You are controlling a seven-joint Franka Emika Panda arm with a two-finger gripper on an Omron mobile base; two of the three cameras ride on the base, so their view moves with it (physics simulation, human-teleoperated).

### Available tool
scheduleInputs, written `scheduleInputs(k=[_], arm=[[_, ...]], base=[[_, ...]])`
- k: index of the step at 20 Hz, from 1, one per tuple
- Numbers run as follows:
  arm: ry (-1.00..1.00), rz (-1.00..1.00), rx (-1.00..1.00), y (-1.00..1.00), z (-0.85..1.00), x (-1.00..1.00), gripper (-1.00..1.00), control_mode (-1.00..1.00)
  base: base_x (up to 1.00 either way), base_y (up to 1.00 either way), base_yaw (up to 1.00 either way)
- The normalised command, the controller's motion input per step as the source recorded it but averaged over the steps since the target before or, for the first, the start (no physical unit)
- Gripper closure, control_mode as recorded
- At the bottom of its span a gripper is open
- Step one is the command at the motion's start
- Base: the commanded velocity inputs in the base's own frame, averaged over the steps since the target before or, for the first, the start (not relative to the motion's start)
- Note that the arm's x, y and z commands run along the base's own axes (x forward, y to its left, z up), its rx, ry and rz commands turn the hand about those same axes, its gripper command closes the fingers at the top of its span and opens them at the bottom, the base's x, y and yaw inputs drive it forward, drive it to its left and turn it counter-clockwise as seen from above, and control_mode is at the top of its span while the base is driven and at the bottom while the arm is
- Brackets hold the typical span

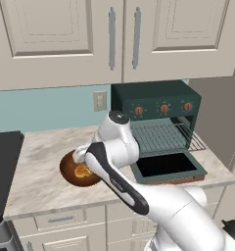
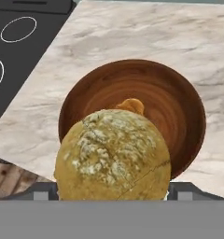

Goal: Pick up the heated bread from the toaster oven and place it in the bowl. Then move the bread bowl to the dining counter.

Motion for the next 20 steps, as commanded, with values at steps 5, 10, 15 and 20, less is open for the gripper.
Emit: scheduleInputs(k=[5,10,15,20], arm=[[0.01,-0.01,-0.10,0.37,-0.68,0.79,1.00,-1.00],[-0.02,-0.05,-0.16,0.02,-0.72,0.99,-1.00,-1.00],[0.01,-0.06,-0.03,0.04,-0.23,0.81,-1.00,-1.00],[0.07,-0.09,0.05,0.05,0.23,0.02,-1.00,-1.00]], base=[[0.00,0.00,0.00],[0.00,0.00,0.00],[0.00,0.00,0.00],[0.00,0.00,0.00]])
